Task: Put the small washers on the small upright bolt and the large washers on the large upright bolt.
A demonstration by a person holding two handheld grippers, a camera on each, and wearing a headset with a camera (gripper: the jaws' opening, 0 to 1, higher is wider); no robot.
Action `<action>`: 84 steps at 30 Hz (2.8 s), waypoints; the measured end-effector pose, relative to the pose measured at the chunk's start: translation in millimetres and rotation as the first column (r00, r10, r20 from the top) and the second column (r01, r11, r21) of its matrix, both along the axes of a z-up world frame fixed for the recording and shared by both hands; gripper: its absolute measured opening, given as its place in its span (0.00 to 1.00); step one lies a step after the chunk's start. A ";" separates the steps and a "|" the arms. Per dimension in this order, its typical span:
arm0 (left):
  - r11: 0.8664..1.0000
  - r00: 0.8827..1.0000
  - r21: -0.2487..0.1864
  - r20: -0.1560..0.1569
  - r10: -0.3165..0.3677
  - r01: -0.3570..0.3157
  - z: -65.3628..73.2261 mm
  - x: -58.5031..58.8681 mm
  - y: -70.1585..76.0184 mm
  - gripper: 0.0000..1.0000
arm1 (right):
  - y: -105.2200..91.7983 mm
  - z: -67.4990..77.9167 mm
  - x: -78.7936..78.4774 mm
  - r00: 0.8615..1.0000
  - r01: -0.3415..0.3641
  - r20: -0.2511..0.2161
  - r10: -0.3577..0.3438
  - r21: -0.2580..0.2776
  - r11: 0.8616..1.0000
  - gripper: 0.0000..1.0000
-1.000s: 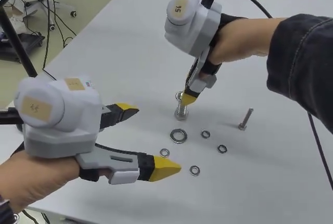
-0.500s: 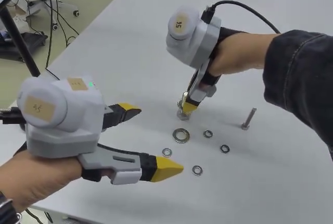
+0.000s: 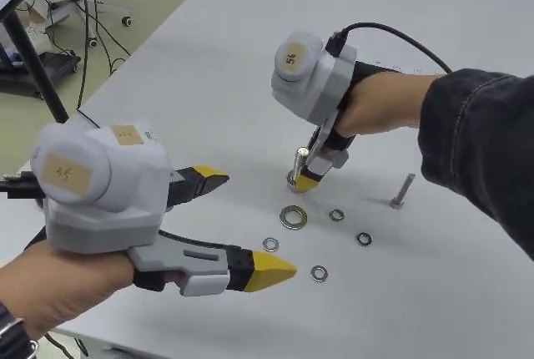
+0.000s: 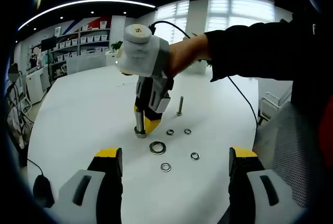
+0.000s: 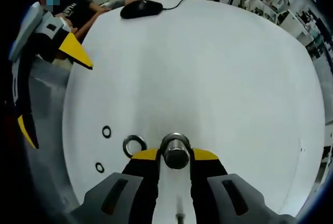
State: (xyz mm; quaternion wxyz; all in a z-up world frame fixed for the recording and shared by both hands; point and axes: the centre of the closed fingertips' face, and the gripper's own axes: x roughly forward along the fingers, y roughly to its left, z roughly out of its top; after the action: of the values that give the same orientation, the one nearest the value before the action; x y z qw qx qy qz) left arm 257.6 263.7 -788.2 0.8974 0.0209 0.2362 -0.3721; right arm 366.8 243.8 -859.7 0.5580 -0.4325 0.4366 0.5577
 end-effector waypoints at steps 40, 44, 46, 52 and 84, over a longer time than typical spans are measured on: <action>1.000 1.000 0.008 -0.016 -0.020 0.020 -6.5 -1.2 -2.4 0.83 | -12.0 -3.2 1.7 1.000 0.005 -0.015 -0.004 0.024 1.000 0.30; 1.000 1.000 0.007 -0.015 -0.023 0.023 -6.4 -1.0 -2.8 0.83 | -15.2 2.6 1.3 1.000 0.007 -0.004 -0.007 0.035 0.999 0.30; 1.000 1.000 0.007 -0.014 -0.026 0.026 -6.3 -1.3 -3.4 0.83 | -17.0 5.8 2.0 1.000 0.012 0.003 -0.012 0.041 0.999 0.31; 1.000 0.999 0.005 -0.014 -0.028 0.029 -6.6 -1.7 -3.4 0.83 | -23.8 11.7 2.2 1.000 0.021 0.018 -0.022 0.054 0.998 0.31; 0.999 0.999 -0.004 -0.007 -0.042 0.042 -5.9 -5.2 -6.2 0.83 | -59.7 14.2 -57.7 0.998 0.067 -0.024 -0.065 0.131 0.989 0.30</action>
State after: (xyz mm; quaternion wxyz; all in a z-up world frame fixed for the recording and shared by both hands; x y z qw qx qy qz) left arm 252.3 257.6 -794.1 0.8886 0.0228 0.2384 -0.3913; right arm 309.0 184.1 -845.5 0.5991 -0.3744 0.4184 0.5708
